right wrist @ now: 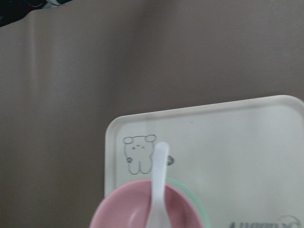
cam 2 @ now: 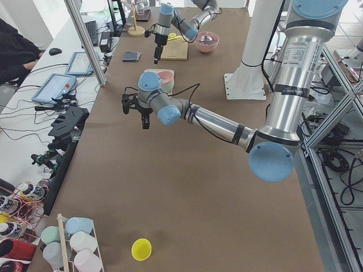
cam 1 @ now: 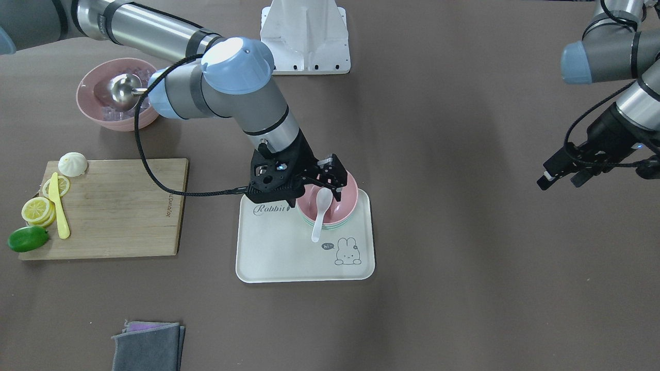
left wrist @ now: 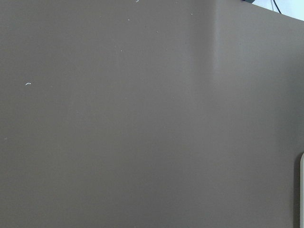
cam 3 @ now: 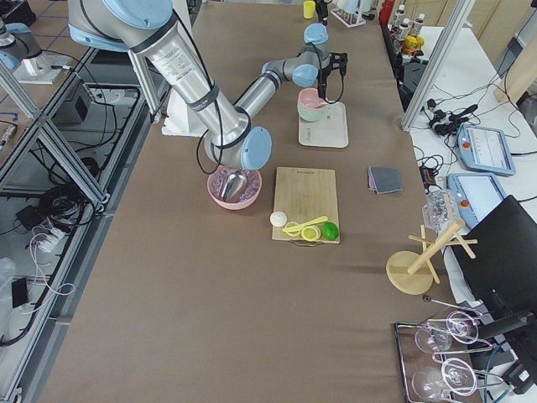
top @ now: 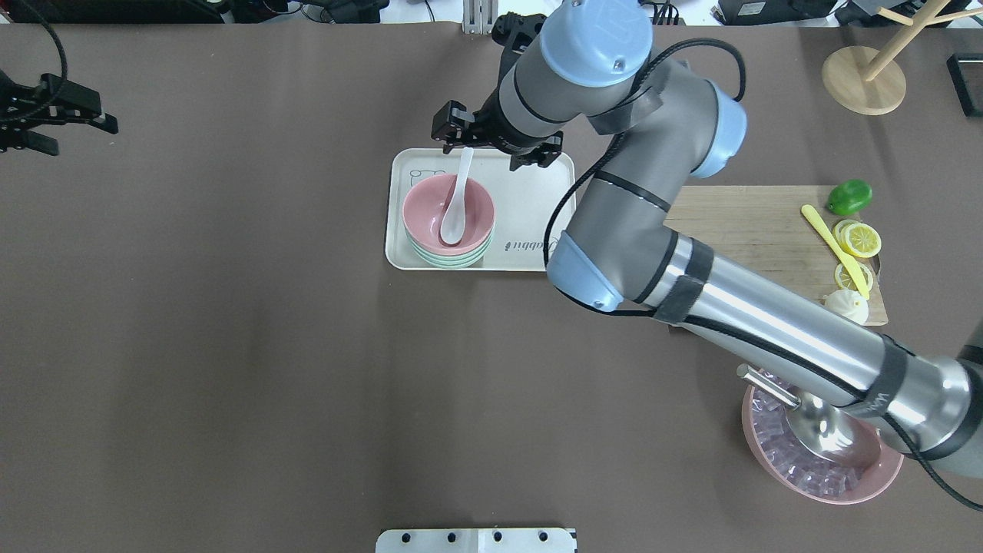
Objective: Stack pink bowl on green and place spoon
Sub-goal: 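Open the right gripper and withdraw the right arm from the bowl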
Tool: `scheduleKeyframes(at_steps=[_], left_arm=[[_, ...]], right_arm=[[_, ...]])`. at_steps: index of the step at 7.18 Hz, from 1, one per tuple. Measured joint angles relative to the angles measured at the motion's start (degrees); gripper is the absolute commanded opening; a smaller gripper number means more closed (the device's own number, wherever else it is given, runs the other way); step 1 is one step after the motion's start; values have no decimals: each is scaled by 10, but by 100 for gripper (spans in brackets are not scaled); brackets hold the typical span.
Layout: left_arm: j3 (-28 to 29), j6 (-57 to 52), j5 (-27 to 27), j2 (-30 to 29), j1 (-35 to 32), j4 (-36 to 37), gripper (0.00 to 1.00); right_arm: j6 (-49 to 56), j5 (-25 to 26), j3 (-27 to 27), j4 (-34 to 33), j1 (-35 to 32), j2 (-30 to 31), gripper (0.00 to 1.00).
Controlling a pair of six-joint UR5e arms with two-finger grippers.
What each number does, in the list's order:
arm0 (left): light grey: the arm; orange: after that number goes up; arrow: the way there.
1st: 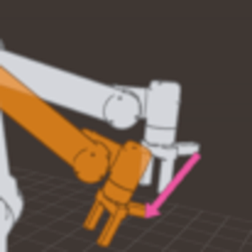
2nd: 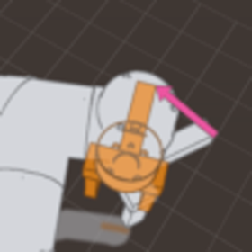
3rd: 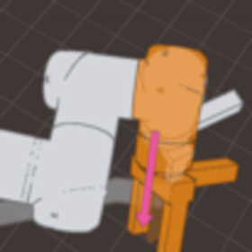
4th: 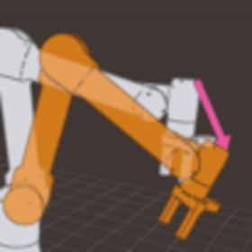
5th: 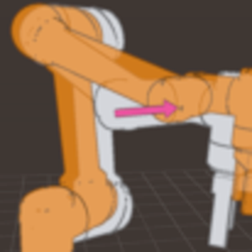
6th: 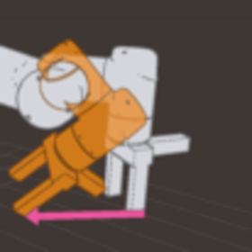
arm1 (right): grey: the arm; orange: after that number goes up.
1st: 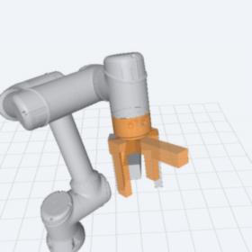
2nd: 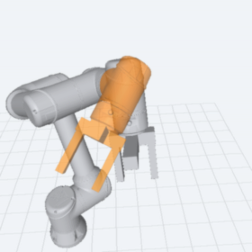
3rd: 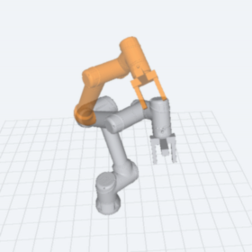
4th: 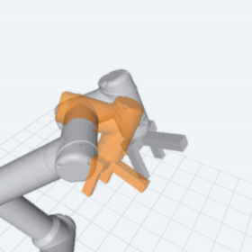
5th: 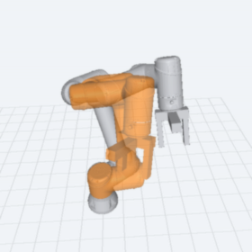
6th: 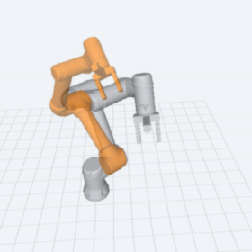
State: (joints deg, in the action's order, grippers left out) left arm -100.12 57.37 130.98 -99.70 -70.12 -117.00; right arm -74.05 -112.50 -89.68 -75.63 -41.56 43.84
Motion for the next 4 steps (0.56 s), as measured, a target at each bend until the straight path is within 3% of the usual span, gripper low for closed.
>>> scheduleKeyframes(at_steps=[2,4], left_arm=[[-1,-155,1,13,-78,55,98],[1,-317,1,43,-131,106,98]], right_arm=[[167,-10,-146,-189,-78,100,100],[424,-22,-191,-311,-194,199,100]])
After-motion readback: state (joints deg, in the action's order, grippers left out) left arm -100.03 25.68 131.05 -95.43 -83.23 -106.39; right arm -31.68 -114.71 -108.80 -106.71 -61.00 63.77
